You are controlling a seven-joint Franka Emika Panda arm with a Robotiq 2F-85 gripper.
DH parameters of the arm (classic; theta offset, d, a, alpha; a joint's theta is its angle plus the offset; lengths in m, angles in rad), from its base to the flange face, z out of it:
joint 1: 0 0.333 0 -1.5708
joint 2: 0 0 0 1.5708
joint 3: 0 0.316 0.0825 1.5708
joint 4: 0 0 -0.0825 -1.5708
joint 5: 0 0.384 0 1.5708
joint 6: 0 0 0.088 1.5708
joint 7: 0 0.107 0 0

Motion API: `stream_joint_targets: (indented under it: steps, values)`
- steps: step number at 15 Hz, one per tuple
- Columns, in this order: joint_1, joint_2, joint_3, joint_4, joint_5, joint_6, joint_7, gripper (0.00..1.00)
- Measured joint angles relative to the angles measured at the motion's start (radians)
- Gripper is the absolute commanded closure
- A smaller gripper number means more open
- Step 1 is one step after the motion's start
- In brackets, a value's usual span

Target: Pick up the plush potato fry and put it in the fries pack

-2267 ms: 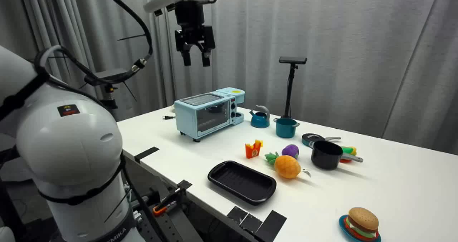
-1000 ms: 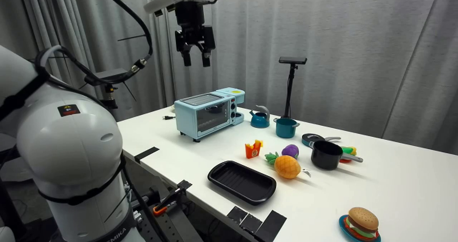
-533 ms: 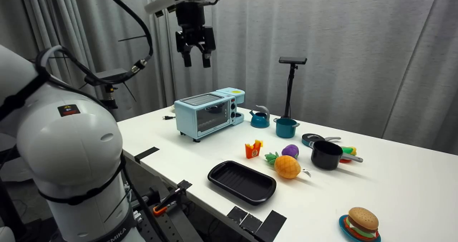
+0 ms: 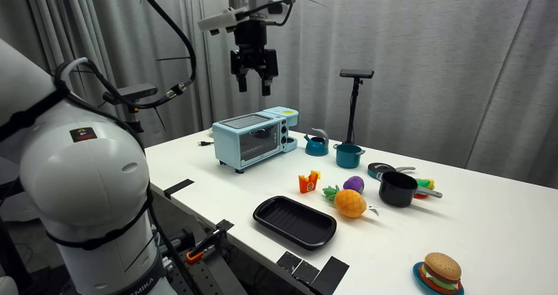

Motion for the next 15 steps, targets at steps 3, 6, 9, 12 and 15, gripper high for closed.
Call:
stream_joint_targets:
  steps: [3, 6, 9, 12, 15]
  values:
    - [-0.002, 0.063, -0.023, 0.003, 0.0, 0.058, -0.023, 0.0]
    - [-0.002, 0.122, -0.028, 0.014, -0.001, 0.114, -0.036, 0.0]
    - [-0.002, 0.172, -0.028, 0.034, -0.007, 0.157, -0.038, 0.0]
    - [-0.002, 0.204, -0.028, 0.052, -0.008, 0.184, -0.044, 0.0]
    - [-0.002, 0.211, -0.028, 0.06, -0.008, 0.185, -0.046, 0.0]
